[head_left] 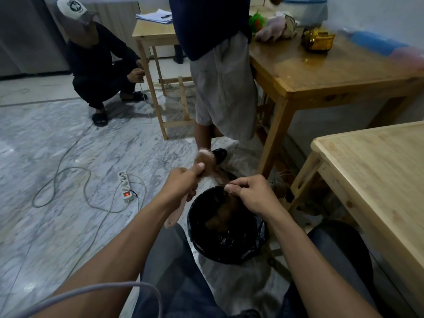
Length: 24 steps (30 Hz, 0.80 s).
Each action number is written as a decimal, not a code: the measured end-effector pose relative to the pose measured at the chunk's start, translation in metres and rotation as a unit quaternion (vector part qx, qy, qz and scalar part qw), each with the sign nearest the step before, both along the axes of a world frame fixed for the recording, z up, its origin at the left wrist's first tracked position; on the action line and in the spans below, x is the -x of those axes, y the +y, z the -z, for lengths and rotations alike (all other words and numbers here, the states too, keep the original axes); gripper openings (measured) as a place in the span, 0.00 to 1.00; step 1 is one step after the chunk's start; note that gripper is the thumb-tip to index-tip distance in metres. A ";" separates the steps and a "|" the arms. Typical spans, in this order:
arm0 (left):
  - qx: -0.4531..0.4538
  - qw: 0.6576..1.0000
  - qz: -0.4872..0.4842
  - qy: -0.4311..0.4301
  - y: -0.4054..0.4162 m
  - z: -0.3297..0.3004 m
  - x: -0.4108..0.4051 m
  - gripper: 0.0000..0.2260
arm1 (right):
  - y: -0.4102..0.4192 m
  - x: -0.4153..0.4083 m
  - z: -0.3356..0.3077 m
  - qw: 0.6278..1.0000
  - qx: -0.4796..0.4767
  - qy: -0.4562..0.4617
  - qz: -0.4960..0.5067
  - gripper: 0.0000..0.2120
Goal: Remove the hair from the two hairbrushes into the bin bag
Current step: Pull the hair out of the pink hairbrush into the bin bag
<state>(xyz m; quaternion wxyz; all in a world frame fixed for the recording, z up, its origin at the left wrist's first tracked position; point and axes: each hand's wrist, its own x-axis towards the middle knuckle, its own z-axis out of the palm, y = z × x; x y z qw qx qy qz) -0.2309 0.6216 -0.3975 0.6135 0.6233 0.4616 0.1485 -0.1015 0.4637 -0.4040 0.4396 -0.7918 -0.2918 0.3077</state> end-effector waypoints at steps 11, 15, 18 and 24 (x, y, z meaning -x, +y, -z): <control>0.027 0.998 -0.043 -0.042 0.015 0.007 0.011 0.19 | -0.014 -0.016 0.005 0.997 0.079 -0.001 0.011 0.09; 0.090 0.994 0.049 -0.030 -0.005 -0.005 0.006 0.24 | -0.006 -0.011 -0.003 0.996 0.044 0.073 -0.016 0.32; 0.124 0.988 0.085 -0.036 -0.017 -0.008 0.000 0.21 | 0.002 -0.001 -0.010 0.995 -0.019 0.098 -0.019 0.30; 0.061 0.995 0.065 -0.046 -0.017 0.002 -0.009 0.13 | 0.007 0.006 -0.007 0.996 -0.069 0.047 0.019 0.10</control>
